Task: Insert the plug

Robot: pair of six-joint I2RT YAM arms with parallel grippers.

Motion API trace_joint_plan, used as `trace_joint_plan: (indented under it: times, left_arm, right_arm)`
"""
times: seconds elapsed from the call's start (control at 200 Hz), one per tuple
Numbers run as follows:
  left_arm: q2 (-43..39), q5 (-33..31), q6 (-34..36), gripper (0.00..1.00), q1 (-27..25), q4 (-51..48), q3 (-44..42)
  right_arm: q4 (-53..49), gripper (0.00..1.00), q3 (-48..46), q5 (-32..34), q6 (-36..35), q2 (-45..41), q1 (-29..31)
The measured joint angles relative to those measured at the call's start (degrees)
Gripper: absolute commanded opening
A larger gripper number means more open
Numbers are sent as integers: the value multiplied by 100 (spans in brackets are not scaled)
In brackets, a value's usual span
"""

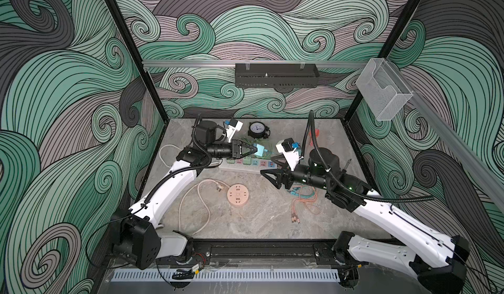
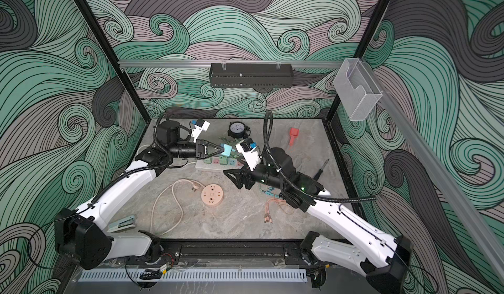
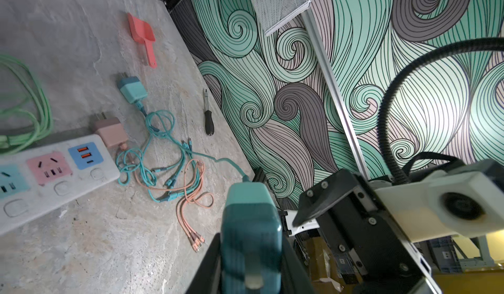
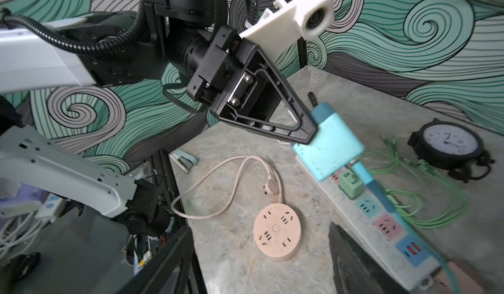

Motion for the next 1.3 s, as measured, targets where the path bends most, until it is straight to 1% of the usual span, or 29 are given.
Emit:
trace_joint_plan:
  times: [0.165, 0.365, 0.59, 0.715, 0.921, 1.101, 1.206, 1.301]
  left_arm:
    - [-310, -210, -302, 0, 0, 721, -393]
    - [-479, -278, -608, 0, 0, 1259, -592]
    - [-597, -280, -1040, 0, 0, 1884, -787]
    - [-597, -240, -1290, 0, 0, 2177, -813]
    - [-597, -151, -1582, 0, 2, 2566, -898]
    - [-595, -120, -1759, 0, 28, 2704, -940]
    - [-595, -87, -1858, 0, 33, 2852, -940]
    - [-595, -50, -1912, 0, 35, 2951, -940]
  right_arm:
    - [1169, 75, -378, -146, 1010, 114, -79]
    - [2426, 76, -601, -286, 1919, 330, -334]
    - [3359, 68, -726, -466, 2793, 787, -658]
    - [3685, 62, -726, -584, 3053, 1005, -704]
    - [4260, 47, -726, -817, 3405, 1281, -739]
    - [4697, 41, -726, -973, 3600, 1408, -782]
    - [4798, 35, -726, -1010, 3611, 1408, -807]
    - [4872, 32, -726, -1036, 3672, 1405, -841]
